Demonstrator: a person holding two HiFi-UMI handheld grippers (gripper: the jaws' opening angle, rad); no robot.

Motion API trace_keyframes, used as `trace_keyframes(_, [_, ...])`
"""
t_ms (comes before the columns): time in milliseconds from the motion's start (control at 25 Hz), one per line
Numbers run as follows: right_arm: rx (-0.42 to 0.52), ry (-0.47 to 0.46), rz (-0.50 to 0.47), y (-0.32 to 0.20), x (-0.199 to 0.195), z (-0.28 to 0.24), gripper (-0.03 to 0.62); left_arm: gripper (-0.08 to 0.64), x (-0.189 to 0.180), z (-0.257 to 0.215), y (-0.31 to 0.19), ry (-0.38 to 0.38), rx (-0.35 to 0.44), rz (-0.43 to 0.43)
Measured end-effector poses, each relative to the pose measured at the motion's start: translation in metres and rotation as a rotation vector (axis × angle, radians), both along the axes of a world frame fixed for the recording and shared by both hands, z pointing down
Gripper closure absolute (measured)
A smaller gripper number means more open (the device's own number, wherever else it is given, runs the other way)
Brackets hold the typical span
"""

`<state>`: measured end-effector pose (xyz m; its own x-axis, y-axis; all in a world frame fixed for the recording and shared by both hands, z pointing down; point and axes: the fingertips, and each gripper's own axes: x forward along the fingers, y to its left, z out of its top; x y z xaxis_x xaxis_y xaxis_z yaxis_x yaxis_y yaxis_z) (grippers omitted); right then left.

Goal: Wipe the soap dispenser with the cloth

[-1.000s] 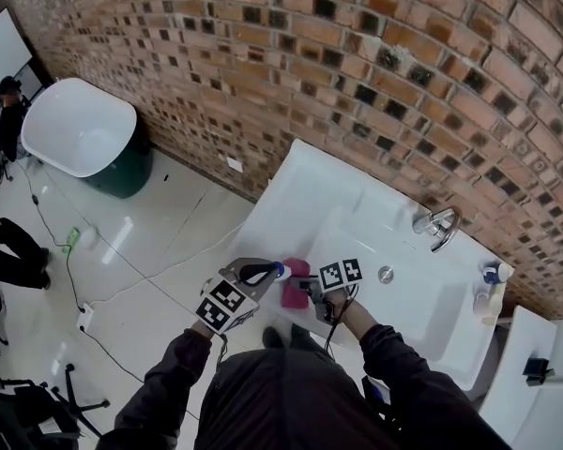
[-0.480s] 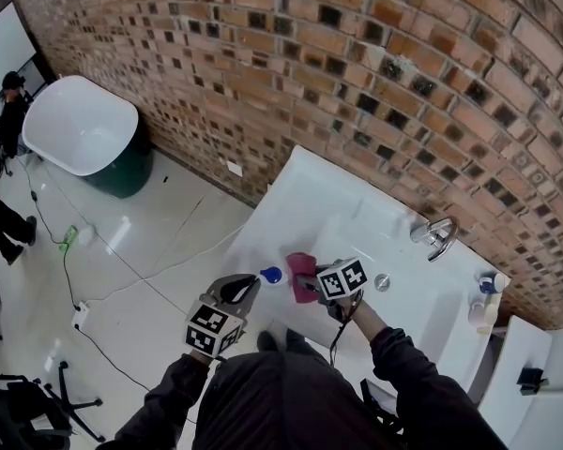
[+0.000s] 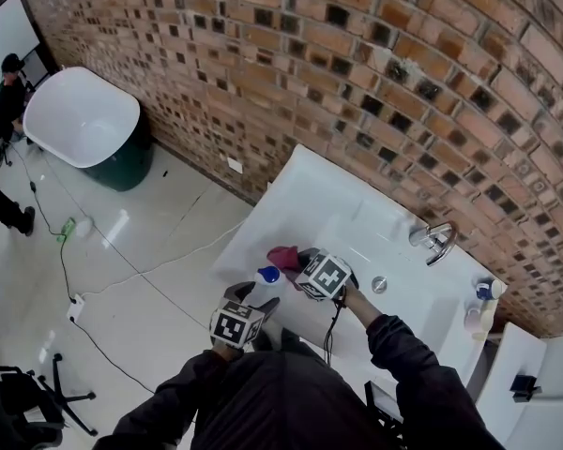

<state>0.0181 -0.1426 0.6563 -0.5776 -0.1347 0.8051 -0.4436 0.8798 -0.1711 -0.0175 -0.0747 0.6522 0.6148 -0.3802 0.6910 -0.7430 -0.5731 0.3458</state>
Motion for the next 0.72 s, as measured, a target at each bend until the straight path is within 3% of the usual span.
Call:
trace_keyframes(160, [0.015, 0.024, -0.048, 0.010, -0.005, -0.004, 0.518, 0.249, 0.004, -0.002, -0.010, 0.063, -0.001, -0.051])
trace_keyframes(280, [0.003, 0.033, -0.038, 0.017, -0.005, -0.004, 0.518, 0.246, 0.007, -0.002, -0.016, 0.086, 0.006, -0.034])
trace_keyframes(480, [-0.022, 0.009, 0.057, 0.025, -0.003, -0.004, 0.518, 0.238, 0.006, -0.003, -0.026, 0.141, 0.016, 0.086])
trace_keyframes(600, [-0.058, -0.037, 0.117, 0.029, -0.006, -0.004, 0.518, 0.238, 0.002, -0.003, -0.028, 0.144, 0.029, 0.196])
trace_keyframes(720, [-0.098, -0.089, 0.182, 0.028, -0.003, -0.003, 0.518, 0.239, 0.001, -0.005, -0.028, 0.137, 0.041, 0.251])
